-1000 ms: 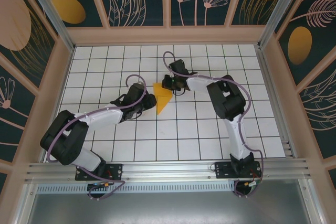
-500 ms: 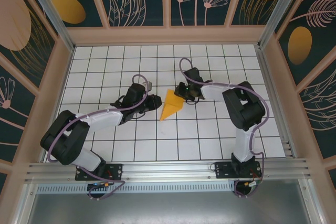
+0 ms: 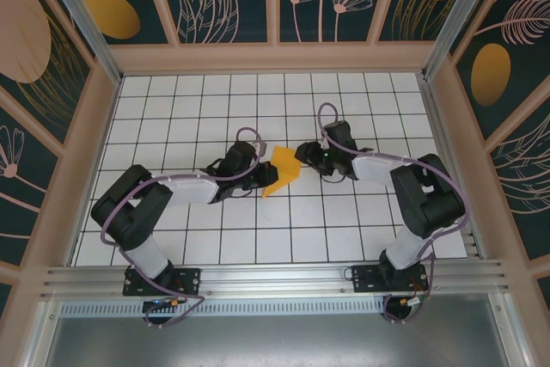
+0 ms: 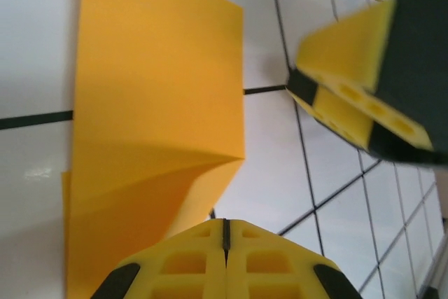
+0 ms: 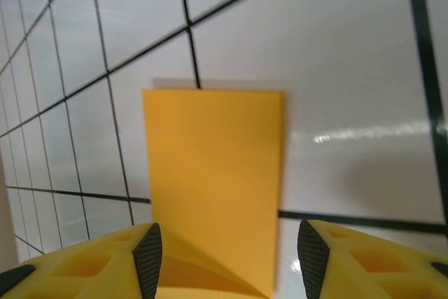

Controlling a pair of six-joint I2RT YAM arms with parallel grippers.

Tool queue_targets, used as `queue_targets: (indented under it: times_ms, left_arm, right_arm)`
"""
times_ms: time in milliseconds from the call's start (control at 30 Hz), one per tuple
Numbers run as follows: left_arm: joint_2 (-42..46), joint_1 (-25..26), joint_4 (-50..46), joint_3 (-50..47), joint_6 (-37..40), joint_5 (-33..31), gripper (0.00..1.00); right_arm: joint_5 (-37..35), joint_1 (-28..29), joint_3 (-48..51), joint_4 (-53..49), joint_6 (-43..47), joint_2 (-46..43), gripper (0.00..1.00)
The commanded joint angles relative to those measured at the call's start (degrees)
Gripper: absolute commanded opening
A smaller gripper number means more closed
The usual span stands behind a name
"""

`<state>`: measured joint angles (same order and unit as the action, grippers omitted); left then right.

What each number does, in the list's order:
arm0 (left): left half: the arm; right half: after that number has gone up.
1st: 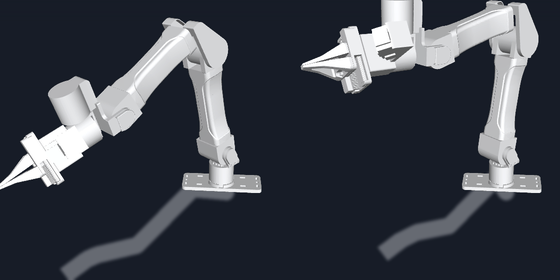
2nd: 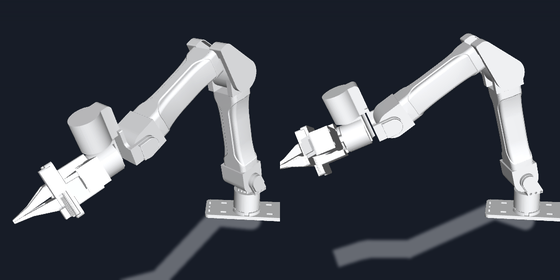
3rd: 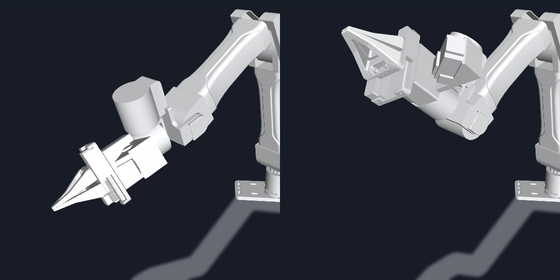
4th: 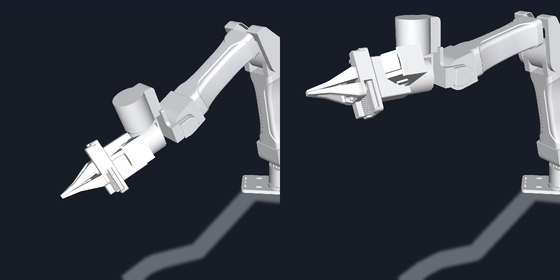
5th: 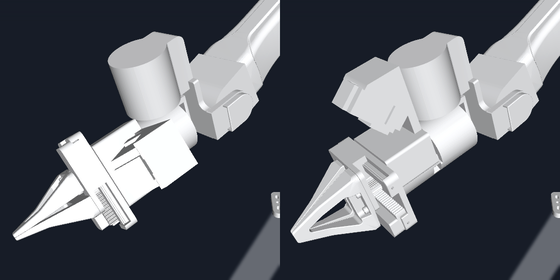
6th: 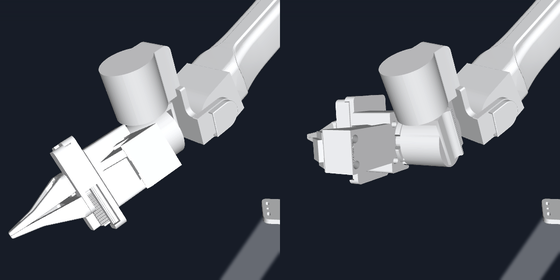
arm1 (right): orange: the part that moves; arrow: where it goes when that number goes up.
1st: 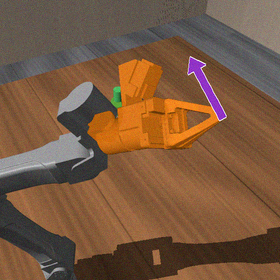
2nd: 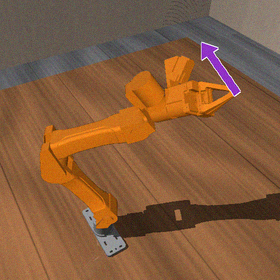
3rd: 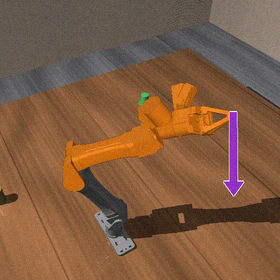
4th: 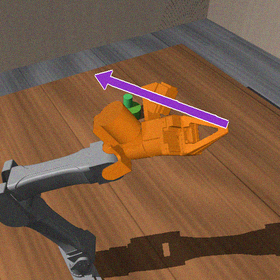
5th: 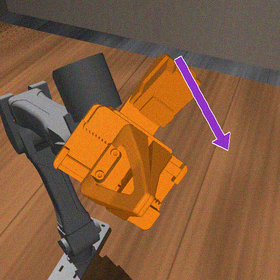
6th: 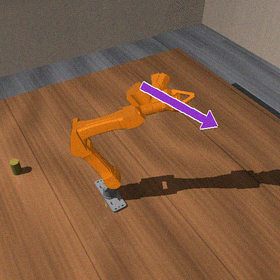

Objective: Fold a paper plane with a square sheet of paper (pick it up from the middle)
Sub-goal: Third fold the triangle at the center of the table, then fourth fold the wing at the center of the table.

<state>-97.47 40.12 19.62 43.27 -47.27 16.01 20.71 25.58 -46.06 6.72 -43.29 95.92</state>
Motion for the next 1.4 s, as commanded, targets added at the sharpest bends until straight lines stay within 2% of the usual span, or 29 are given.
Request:
queue_targets:
  times_ms: [0,133,233,600,900,1367]
  left_arm:
    - [-3.1,0.0,-2.7,2.6,-1.3,-4.1,0.05]
    - [-5.1,0.0,-6.1,3.9,-3.0,-9.3,0.05]
    - [-5.8,0.0,-6.5,3.7,-4.3,-10.8,0.04]
    - [-6.0,-0.1,-5.9,2.7,-5.6,-10.9,0.05]
    - [-6.0,-0.1,-6.0,2.5,-6.0,-11.0,0.05]
    - [-6.0,-0.1,-5.7,2.4,-6.2,-10.4,0.05]
  right_arm:
    - [3.4,-0.2,2.3,2.8,-1.8,-2.7,0.58]
    - [6.0,0.1,4.5,4.5,-3.4,-2.7,0.58]
    - [7.7,0.5,5.4,5.6,-4.3,-2.7,0.58]
    - [10.5,2.5,4.4,6.8,-5.9,-0.2,0.54]
    - [8.3,3.3,3.1,3.5,-6.1,1.2,0.52]
    - [11.5,4.1,1.2,6.3,-6.4,3.7,0.47]
